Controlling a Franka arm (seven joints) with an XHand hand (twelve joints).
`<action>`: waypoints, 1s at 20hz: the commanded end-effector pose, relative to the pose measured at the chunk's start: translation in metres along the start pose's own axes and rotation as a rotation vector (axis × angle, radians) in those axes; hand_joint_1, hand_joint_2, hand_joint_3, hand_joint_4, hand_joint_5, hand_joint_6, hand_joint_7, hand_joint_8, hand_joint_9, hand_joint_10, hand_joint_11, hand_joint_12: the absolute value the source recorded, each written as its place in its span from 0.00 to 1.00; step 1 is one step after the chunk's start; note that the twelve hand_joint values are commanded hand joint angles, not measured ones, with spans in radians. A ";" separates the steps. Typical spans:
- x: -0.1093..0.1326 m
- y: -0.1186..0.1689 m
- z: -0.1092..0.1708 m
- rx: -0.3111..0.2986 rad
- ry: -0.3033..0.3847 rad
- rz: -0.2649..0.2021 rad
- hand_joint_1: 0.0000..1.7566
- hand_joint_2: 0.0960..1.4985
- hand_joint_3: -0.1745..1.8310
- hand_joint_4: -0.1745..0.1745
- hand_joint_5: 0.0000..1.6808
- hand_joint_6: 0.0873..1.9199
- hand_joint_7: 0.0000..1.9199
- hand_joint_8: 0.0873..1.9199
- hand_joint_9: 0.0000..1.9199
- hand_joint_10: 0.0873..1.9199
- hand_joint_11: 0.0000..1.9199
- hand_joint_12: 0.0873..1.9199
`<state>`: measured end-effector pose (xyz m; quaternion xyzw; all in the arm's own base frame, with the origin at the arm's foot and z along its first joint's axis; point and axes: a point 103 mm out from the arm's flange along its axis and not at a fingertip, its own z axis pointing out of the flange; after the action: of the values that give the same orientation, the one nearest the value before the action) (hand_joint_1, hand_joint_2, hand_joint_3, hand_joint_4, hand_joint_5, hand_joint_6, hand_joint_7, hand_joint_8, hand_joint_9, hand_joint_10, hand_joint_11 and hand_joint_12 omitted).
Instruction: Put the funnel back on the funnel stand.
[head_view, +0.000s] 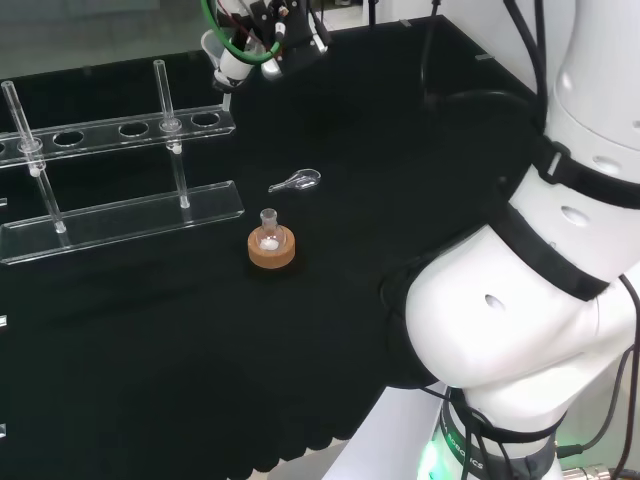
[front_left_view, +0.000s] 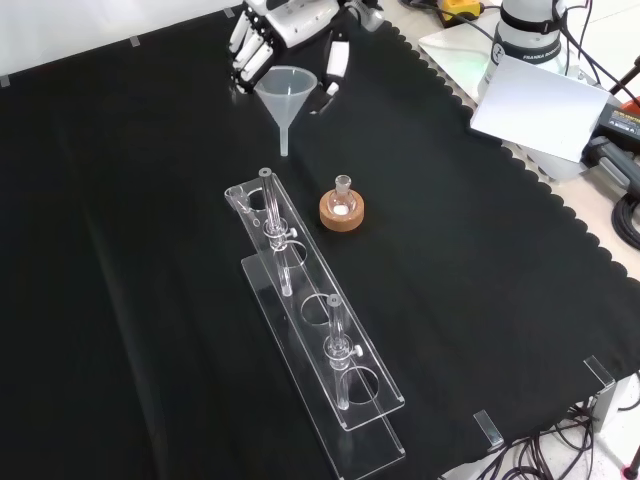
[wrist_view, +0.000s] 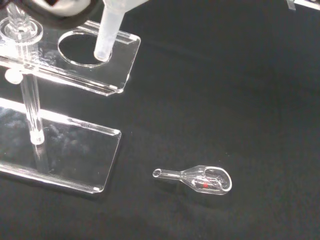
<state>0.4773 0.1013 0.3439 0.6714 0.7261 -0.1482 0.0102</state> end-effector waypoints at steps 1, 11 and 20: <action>0.010 0.029 0.005 0.023 -0.030 -0.041 0.47 0.48 0.35 0.34 0.29 0.25 0.32 0.35 0.51 0.18 0.40 0.57; 0.023 0.043 0.003 0.016 -0.037 -0.060 0.47 0.48 0.35 0.34 0.29 0.26 0.31 0.36 0.51 0.18 0.40 0.57; 0.027 0.051 0.006 0.014 -0.045 -0.062 0.47 0.48 0.35 0.34 0.30 0.26 0.32 0.36 0.51 0.18 0.40 0.57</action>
<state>0.5212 0.1291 0.3250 0.6451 0.7454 -0.1670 0.0164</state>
